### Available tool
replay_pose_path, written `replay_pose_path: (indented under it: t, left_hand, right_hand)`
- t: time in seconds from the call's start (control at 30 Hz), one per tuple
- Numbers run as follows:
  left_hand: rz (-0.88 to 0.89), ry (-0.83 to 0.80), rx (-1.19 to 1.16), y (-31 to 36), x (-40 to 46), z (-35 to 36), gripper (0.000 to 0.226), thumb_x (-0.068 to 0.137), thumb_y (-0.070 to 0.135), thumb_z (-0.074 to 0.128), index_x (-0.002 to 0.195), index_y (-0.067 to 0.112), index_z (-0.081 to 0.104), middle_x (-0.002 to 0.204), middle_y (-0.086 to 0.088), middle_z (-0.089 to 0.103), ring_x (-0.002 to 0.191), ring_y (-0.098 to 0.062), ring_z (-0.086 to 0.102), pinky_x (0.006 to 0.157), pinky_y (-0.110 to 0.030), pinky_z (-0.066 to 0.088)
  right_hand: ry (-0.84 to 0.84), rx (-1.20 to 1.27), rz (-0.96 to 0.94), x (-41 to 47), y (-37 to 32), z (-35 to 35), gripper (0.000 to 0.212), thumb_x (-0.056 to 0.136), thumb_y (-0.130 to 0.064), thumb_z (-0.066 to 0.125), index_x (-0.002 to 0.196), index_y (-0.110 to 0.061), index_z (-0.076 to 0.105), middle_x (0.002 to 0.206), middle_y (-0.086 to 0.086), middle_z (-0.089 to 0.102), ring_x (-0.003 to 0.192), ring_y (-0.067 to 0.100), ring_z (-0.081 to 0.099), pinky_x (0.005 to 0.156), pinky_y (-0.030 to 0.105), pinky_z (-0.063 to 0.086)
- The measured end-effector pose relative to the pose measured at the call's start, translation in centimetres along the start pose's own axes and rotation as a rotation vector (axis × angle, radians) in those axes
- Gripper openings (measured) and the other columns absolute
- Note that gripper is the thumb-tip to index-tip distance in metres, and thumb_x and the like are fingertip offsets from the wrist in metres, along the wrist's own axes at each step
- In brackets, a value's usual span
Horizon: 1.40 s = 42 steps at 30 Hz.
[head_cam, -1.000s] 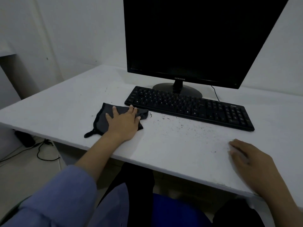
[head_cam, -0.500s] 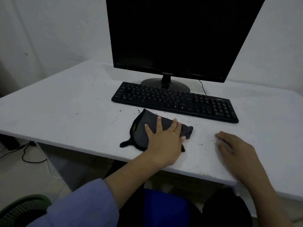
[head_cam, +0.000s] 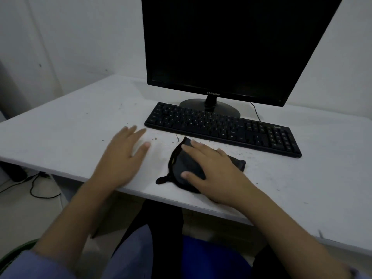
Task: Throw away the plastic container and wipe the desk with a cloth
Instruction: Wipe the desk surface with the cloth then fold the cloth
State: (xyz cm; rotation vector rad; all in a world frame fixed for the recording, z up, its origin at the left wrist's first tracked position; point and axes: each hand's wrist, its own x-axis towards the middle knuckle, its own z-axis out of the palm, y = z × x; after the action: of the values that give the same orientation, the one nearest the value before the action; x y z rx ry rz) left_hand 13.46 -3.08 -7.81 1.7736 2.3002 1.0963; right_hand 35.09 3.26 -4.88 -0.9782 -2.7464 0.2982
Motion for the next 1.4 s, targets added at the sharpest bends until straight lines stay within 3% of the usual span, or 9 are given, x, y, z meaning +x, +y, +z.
replay_pose_path:
  t: [0.07, 0.17, 0.37, 0.6, 0.77, 0.87, 1.1, 1.3, 1.4]
  left_hand:
    - [-0.098, -0.004, 0.123, -2.7, 0.6, -1.6, 0.051, 0.095, 0.044, 0.035, 0.141, 0.023, 0.036, 0.153, -0.003, 0.028, 0.143, -0.021, 0.017, 0.117, -0.048, 0.013]
    - [-0.216, -0.043, 0.283, -5.5, 1.3, -3.0, 0.050, 0.095, 0.042, 0.034, 0.141, 0.023, 0.036, 0.154, -0.003, 0.026, 0.144, -0.022, 0.013, 0.114, -0.055, 0.006]
    - [-0.296, -0.109, 0.392, -6.7, 1.1, -2.6, 0.048, 0.098, 0.036, 0.025, 0.144, 0.023, 0.028, 0.156, -0.003, 0.020, 0.145, -0.024, 0.010, 0.112, -0.058, 0.002]
    - [-0.326, 0.023, 0.307, -6.7, 0.9, -2.4, 0.046, 0.098, 0.020, 0.027, 0.143, 0.020, 0.034, 0.154, -0.004, 0.026, 0.144, -0.023, 0.012, 0.113, -0.055, 0.000]
    - [-0.313, 0.066, 0.257, -7.1, 0.9, -2.4, 0.045, 0.096, 0.017, 0.031, 0.140, 0.018, 0.039, 0.150, -0.005, 0.034, 0.143, -0.023, 0.018, 0.113, -0.054, 0.004]
    - [-0.320, 0.076, 0.257, -7.1, 1.0, -2.4, 0.044, 0.096, 0.017, 0.032, 0.138, 0.016, 0.042, 0.149, -0.006, 0.036, 0.142, -0.025, 0.020, 0.113, -0.054, 0.008]
    - [-0.308, 0.052, 0.278, -6.9, 0.8, -2.5, 0.041, 0.095, 0.022, 0.032, 0.133, 0.016, 0.047, 0.143, -0.006, 0.043, 0.140, -0.027, 0.023, 0.111, -0.057, 0.013]
    - [-0.276, 0.023, 0.282, -5.9, 0.7, -2.8, 0.042, 0.096, 0.033, 0.039, 0.134, 0.018, 0.048, 0.148, -0.006, 0.037, 0.140, -0.027, 0.025, 0.111, -0.058, 0.006]
    - [-0.203, 0.043, 0.061, -3.3, 0.3, -2.6, 0.044, 0.089, 0.039, 0.053, 0.128, 0.021, 0.053, 0.138, -0.002, 0.049, 0.126, -0.025, 0.043, 0.107, -0.046, 0.026]
  right_hand:
    - [-0.177, -0.091, 0.028, 1.8, 0.5, 0.9, 0.067, 0.087, -0.064, 0.031, 0.143, -0.045, 0.001, 0.158, -0.003, -0.006, 0.145, 0.017, -0.006, 0.116, 0.050, -0.003]
    - [-0.264, -0.057, 0.041, 3.2, 1.2, 2.0, 0.062, 0.085, -0.068, 0.024, 0.140, -0.052, 0.000, 0.157, -0.002, -0.013, 0.144, 0.019, -0.015, 0.115, 0.050, -0.007]
    - [-0.291, 0.018, -0.123, 2.5, 0.7, 2.0, 0.053, 0.093, -0.051, 0.031, 0.140, -0.051, 0.007, 0.156, -0.013, -0.009, 0.142, 0.002, -0.010, 0.116, 0.029, -0.007]
    - [-0.318, 0.046, -0.310, 4.5, -4.3, 3.1, 0.062, 0.098, -0.032, 0.031, 0.145, -0.033, -0.007, 0.157, -0.008, 0.010, 0.141, -0.002, 0.000, 0.115, 0.038, -0.013]
    - [-0.278, 0.008, -0.245, 10.2, -7.9, 5.0, 0.050, 0.098, -0.034, 0.025, 0.145, -0.033, 0.009, 0.157, -0.012, 0.010, 0.144, 0.008, 0.003, 0.104, 0.065, -0.018]
    - [-0.231, 0.051, -0.145, 12.9, -8.7, 6.1, 0.049, 0.097, -0.039, 0.023, 0.145, -0.033, 0.014, 0.157, -0.012, 0.007, 0.145, 0.015, -0.002, 0.102, 0.070, -0.012]
    - [-0.119, 0.045, 0.036, 13.8, -8.0, 6.5, 0.049, 0.098, -0.032, 0.023, 0.145, -0.018, 0.019, 0.157, 0.002, 0.012, 0.144, 0.025, 0.007, 0.111, 0.058, 0.003]
    - [-0.069, 0.011, 0.158, 7.8, -2.6, 4.3, 0.049, 0.099, -0.029, 0.021, 0.147, -0.020, 0.015, 0.157, 0.001, 0.013, 0.144, 0.019, 0.009, 0.116, 0.046, 0.005]
    - [-0.042, -0.001, 0.212, 3.6, 0.0, 2.9, 0.048, 0.099, -0.031, 0.021, 0.147, -0.025, 0.015, 0.157, -0.003, 0.014, 0.144, 0.014, 0.010, 0.116, 0.044, 0.006]
